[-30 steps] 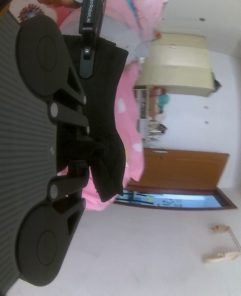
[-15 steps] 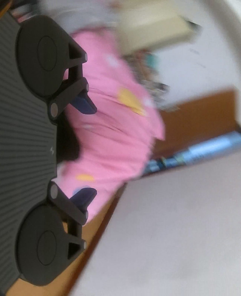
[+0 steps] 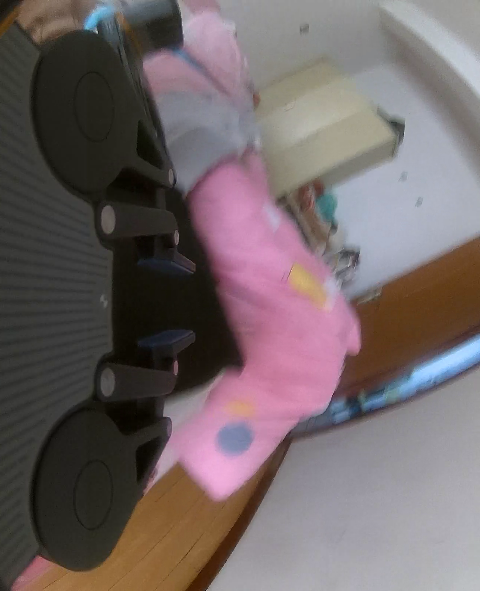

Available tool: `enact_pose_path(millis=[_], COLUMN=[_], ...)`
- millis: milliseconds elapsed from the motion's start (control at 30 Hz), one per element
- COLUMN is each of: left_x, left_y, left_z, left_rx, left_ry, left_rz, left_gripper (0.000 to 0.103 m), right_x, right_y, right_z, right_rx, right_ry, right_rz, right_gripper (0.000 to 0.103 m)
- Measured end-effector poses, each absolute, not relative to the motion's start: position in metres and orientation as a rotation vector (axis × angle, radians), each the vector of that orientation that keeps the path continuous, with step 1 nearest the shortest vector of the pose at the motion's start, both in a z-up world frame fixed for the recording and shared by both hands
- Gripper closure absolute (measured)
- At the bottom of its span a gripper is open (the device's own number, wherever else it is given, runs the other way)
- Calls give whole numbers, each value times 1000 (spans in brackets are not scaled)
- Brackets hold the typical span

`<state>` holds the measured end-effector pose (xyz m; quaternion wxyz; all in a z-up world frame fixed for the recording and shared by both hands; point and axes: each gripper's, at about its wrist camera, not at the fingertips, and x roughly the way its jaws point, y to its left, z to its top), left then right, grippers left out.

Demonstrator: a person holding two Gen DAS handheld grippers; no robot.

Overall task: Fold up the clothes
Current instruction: 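Carry the T-shirt onto the clothes stack and open both tools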

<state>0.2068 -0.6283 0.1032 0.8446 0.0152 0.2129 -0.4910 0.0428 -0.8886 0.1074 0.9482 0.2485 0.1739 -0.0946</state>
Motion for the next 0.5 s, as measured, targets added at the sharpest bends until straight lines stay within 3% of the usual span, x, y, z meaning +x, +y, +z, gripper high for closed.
enact_pose_path(millis=[333, 467, 500], left_x=[205, 200, 198], left_y=[-626, -626, -627], left_z=[97, 99, 99], left_rx=[2, 15, 20], left_ry=[459, 446, 440], left_rz=[-1019, -1013, -1020], left_gripper=[64, 61, 61], right_x=[-59, -64, -67], right_y=[-931, -898, -895], right_z=[69, 61, 55], right_rx=[826, 825, 817], right_ry=[40, 90, 106], right_rz=[-343, -116, -136], right_gripper=[77, 77, 81])
